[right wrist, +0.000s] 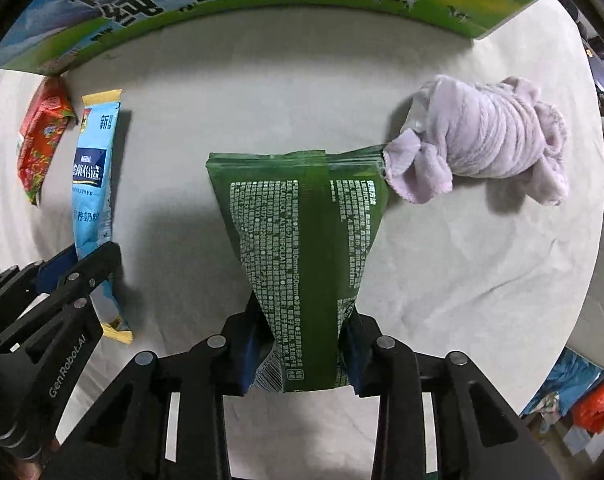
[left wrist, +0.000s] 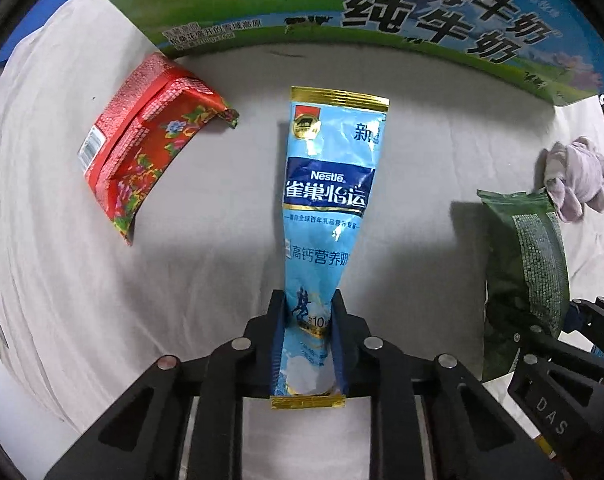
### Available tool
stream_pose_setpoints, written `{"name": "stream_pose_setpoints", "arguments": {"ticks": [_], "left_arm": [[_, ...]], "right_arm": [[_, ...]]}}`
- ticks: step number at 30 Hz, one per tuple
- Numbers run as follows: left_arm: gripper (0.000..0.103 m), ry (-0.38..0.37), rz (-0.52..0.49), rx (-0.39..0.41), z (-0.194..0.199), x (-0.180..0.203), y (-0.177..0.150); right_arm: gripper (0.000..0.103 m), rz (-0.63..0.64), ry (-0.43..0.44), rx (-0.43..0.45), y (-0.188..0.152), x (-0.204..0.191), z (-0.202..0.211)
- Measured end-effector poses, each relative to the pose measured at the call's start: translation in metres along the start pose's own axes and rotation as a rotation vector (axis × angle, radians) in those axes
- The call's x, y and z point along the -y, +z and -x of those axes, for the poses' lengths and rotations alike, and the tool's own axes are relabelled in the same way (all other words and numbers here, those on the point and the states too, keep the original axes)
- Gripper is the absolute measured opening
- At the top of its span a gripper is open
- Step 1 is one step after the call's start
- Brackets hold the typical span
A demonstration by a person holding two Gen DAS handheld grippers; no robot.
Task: Organize soft objects
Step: 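Carry both items into the box and open both tools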
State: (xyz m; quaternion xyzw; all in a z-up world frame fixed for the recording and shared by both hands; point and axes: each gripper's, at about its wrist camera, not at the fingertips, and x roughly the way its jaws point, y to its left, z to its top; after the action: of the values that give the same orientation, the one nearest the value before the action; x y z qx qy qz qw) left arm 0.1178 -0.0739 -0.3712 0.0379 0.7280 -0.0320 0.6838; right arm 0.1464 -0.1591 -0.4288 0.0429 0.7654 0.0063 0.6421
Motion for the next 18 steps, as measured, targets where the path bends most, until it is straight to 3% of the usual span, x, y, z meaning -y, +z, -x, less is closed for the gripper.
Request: {"name": "stream_pose_setpoints", "arguments": {"ticks": [11, 18], "left_arm": [[0.016, -0.042, -0.005, 0.096, 0.059, -0.001, -0.028], [0.016, -0.106, -0.017, 0.220, 0.143, 0.001, -0.029]], "right_arm": [[0.035, 0.008, 0.068, 0.080, -0.029, 0.010, 0.049], [0.034, 0.014, 0.131, 0.180, -0.047, 0.018, 0.111]]}}
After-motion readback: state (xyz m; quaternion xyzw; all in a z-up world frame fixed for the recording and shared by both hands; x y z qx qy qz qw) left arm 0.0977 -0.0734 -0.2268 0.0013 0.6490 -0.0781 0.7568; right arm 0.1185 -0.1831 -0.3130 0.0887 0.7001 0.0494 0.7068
